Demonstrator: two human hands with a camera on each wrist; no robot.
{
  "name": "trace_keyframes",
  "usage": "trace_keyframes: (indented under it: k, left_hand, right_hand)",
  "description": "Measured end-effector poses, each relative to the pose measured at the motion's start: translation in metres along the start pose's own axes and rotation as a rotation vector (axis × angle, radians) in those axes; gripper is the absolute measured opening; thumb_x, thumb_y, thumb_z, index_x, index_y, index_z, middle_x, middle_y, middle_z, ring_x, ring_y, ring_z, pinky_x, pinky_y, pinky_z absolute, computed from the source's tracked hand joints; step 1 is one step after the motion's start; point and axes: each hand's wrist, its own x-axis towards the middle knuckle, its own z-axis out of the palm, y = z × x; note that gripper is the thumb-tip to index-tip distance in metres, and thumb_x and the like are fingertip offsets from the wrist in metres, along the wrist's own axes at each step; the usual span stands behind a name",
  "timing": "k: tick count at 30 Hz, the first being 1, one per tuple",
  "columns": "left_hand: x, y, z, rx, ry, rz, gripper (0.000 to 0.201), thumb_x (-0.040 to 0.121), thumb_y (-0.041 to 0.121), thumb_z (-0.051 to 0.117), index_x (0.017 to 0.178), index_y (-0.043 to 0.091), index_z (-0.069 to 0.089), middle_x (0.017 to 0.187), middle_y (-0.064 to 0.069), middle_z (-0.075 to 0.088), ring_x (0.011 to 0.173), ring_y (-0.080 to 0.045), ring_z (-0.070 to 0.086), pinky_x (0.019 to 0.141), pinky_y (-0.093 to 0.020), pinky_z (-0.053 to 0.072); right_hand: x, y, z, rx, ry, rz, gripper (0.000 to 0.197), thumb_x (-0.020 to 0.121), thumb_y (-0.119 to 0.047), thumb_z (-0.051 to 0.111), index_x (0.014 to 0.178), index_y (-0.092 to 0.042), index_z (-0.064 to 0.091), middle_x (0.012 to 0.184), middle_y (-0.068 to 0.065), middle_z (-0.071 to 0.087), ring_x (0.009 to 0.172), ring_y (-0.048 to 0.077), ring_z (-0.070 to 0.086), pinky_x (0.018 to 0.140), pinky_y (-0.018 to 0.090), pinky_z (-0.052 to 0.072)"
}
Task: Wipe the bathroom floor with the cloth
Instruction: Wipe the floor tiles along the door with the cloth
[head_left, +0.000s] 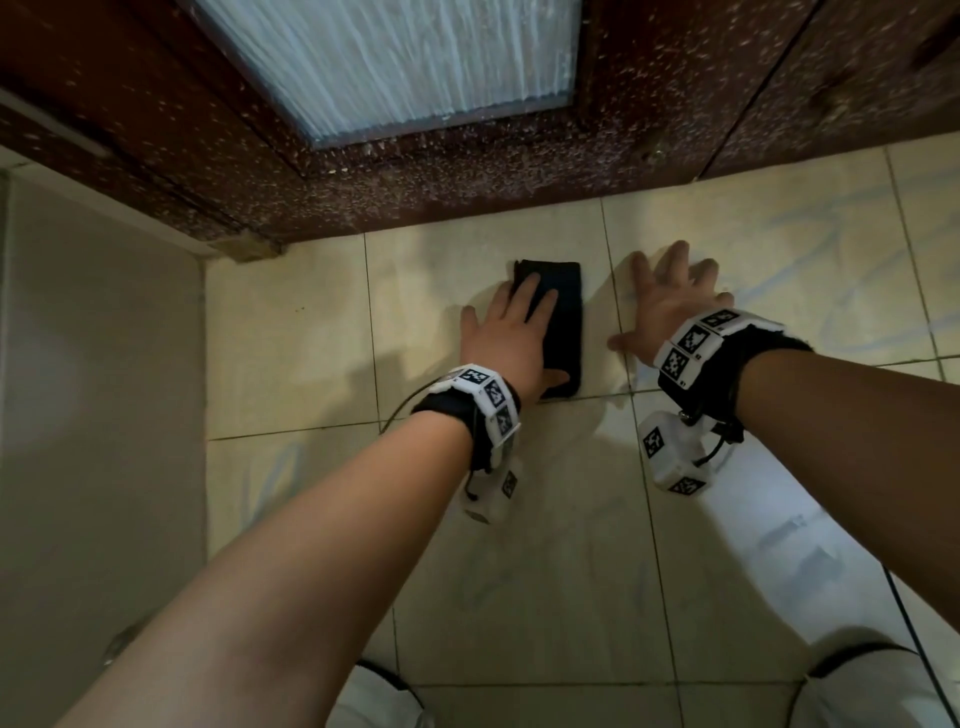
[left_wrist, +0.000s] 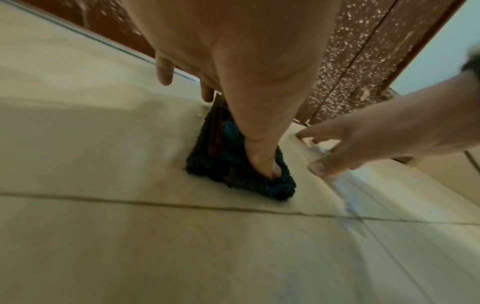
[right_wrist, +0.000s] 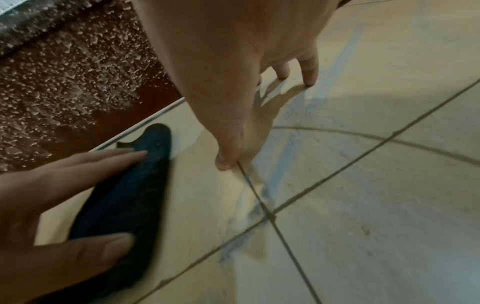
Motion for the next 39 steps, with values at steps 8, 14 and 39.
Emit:
trace_keyframes:
  k: [8, 14, 39]
  left_hand:
    - [-0.032, -0.114, -0.001, 0.061, 0.017, -0.257, 0.102, 0.078, 0.071, 0.059, 0.156, 0.034, 0.003, 0.164, 0.007, -0.002, 0.149, -0.025, 0.009, 0.111, -0.056, 0.023]
    - [-0.041, -0.153, -0.001, -0.019, -0.037, -0.375, 0.101, 0.081, 0.065, 0.062, 0.156, 0.034, 0.003, 0.164, 0.008, -0.004, 0.149, -0.025, 0.005, 0.114, -0.058, 0.019]
    - [0.044, -0.049, -0.038, 0.137, 0.011, -0.046, 0.103, 0.08, 0.063, 0.065, 0.157, 0.027, 0.007, 0.164, -0.003, 0.0, 0.149, -0.028, 0.007, 0.113, -0.053, 0.025]
  right_hand:
    - [0.002, -0.003, -0.005, 0.019, -0.067, 0.013, 0.113, 0.078, -0.057, 0.073, 0.156, -0.03, -0.005, 0.161, 0.01, -0.016, 0.146, 0.045, -0.001, 0.109, 0.063, 0.03]
    - [0.001, -0.002, -0.004, 0.018, -0.043, 0.009, 0.11, 0.079, -0.055, 0.073, 0.155, -0.028, -0.001, 0.161, 0.012, -0.012, 0.145, 0.045, 0.003, 0.107, 0.063, 0.033]
    - [0.003, 0.005, 0.0, 0.017, -0.016, -0.024, 0.111, 0.076, -0.063, 0.07, 0.155, -0.033, -0.002, 0.161, 0.008, -0.012, 0.144, 0.042, 0.006, 0.109, 0.056, 0.032]
